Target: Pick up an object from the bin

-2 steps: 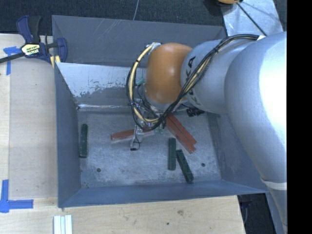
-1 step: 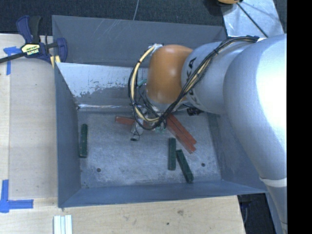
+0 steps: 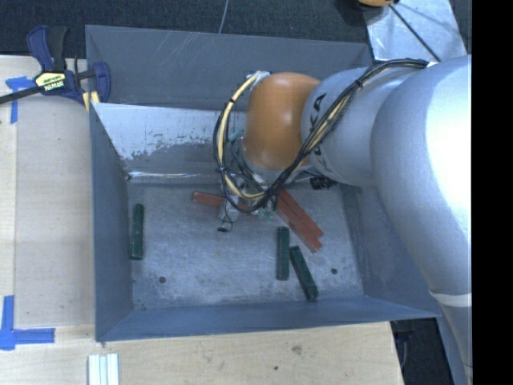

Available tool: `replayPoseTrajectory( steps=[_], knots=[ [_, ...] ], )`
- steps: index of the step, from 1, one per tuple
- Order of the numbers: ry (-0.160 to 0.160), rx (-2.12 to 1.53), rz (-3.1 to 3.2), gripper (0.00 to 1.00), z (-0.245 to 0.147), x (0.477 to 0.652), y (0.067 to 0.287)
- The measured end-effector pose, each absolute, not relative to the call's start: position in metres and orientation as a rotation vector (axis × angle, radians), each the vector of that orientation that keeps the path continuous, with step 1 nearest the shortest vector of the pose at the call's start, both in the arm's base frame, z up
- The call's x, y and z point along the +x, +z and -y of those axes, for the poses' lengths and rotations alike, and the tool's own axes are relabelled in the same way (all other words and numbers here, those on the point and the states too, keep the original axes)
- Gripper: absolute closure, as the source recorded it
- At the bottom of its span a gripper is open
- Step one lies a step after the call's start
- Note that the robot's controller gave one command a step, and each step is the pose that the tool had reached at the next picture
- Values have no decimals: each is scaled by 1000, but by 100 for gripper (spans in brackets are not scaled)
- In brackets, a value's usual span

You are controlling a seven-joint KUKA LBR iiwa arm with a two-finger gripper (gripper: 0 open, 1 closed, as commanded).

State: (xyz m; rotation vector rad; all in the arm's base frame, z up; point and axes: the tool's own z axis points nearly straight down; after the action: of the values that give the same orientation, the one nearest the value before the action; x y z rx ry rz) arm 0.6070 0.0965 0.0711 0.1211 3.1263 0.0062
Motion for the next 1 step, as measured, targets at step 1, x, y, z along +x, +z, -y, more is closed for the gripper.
replayPoseTrajectory(
  steps=[1],
  knots=[
    [0, 123, -3138, 100, -95, 605, 78]
  ],
)
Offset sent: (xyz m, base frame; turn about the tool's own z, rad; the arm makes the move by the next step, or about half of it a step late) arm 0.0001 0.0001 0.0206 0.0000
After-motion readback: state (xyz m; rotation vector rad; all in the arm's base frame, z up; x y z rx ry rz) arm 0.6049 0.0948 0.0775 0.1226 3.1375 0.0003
